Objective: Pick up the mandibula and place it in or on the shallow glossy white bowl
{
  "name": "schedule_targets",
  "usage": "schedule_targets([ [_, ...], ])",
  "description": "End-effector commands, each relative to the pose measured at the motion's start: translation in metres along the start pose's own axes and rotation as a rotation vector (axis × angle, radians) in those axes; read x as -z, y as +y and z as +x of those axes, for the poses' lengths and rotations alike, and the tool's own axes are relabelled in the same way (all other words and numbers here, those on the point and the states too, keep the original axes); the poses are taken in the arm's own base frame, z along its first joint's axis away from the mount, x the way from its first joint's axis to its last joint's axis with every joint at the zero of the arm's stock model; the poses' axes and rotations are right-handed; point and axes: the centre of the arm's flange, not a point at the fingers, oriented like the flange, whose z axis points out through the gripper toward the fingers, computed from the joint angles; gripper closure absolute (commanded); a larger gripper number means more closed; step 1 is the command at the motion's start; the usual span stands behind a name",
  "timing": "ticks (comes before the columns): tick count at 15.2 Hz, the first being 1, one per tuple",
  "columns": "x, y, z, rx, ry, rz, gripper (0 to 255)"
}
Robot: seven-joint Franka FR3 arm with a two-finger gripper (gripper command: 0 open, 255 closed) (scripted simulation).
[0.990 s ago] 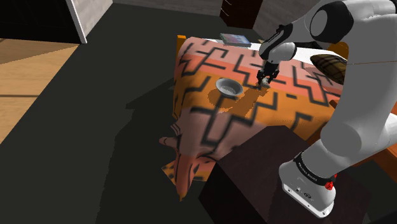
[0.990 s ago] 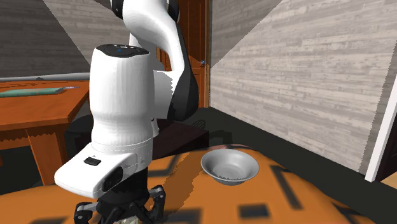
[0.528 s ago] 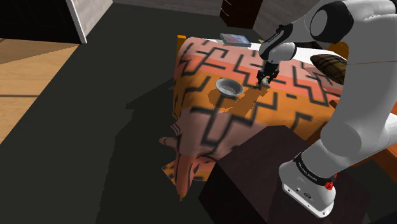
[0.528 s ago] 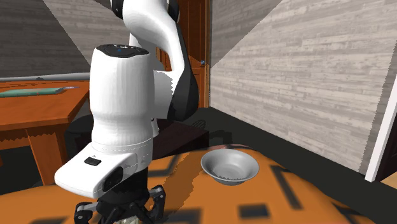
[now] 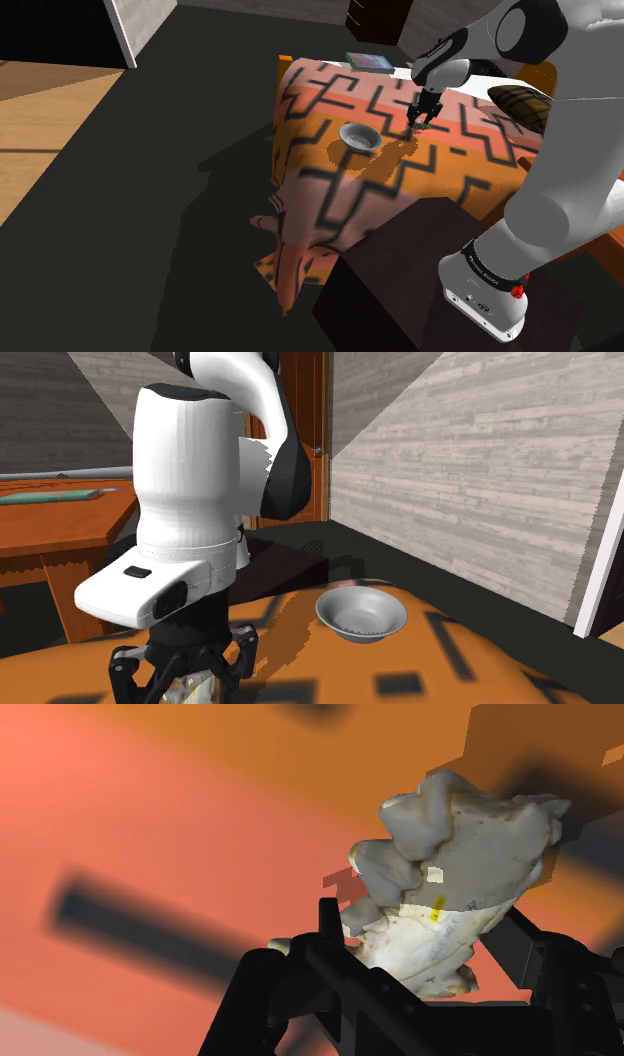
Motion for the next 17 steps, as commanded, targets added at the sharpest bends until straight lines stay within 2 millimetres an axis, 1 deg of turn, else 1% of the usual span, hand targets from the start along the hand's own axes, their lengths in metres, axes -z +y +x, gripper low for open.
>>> schedule_targets([
  [1,0.012,0.0,0.0,0.0,0.0,0.0,255],
  [15,0.085,0.008,-0.001,0.0,0.0,0.0,255],
  [16,0.088,0.008,-0.001,0.0,0.0,0.0,255],
  [17,0.09,-0.004,-0.005,0.0,0.0,0.0,255],
])
